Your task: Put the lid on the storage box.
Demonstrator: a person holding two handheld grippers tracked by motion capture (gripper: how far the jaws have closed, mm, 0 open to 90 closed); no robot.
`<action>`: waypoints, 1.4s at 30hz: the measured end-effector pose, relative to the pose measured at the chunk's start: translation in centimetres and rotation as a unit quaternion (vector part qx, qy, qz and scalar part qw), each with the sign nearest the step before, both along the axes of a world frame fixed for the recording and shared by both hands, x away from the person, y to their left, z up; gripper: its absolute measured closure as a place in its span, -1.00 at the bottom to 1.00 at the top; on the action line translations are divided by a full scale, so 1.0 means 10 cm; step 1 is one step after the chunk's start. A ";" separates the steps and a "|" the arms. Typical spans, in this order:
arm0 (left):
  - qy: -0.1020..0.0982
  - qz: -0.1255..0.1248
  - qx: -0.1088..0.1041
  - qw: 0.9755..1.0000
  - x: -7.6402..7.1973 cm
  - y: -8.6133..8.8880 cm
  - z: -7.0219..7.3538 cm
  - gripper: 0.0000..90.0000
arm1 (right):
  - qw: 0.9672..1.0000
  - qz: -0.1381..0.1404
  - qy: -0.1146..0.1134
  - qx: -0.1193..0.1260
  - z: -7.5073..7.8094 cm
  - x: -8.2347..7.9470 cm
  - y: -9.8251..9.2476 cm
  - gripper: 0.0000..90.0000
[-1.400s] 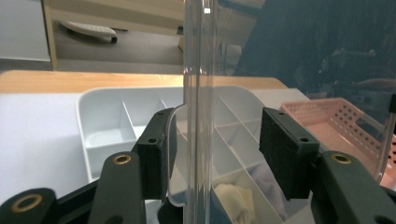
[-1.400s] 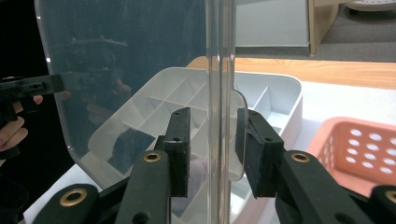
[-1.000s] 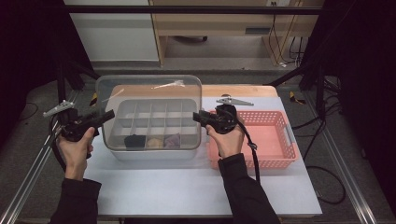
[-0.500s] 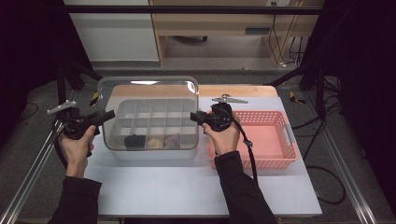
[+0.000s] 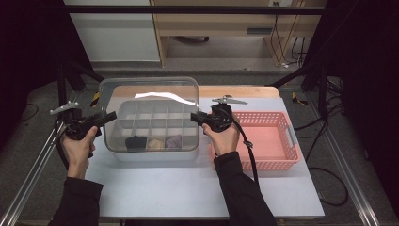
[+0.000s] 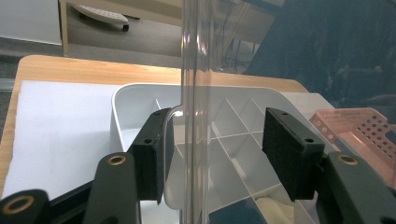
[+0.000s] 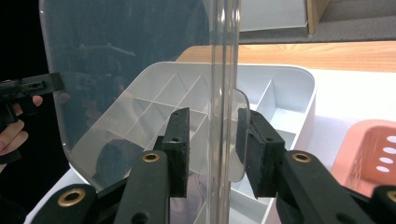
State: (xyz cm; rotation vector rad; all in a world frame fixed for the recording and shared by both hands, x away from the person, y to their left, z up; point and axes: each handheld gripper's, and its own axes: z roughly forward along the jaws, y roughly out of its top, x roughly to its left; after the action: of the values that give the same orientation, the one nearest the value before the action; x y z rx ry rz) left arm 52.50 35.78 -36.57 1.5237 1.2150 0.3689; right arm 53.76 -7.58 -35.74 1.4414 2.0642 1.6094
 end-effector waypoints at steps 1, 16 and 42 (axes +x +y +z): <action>-0.001 -0.001 -0.001 1.000 -0.01 0.00 0.01 -0.04 | 1.000 0.001 0.001 0.000 0.01 0.00 0.00 0.46; -0.004 -0.001 -0.009 1.000 -0.09 0.03 0.07 0.04 | 1.000 0.010 0.005 0.007 0.03 -0.04 -0.02 0.46; -0.013 0.015 0.035 0.999 0.03 -0.07 -0.08 -0.16 | 0.999 -0.020 -0.015 -0.023 -0.15 0.07 0.11 0.21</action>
State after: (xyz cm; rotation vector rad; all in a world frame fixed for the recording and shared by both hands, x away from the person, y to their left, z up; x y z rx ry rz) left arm 52.78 35.05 -37.38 1.5571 1.2174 0.4536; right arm 54.42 -6.43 -37.27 1.4261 2.0299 1.5470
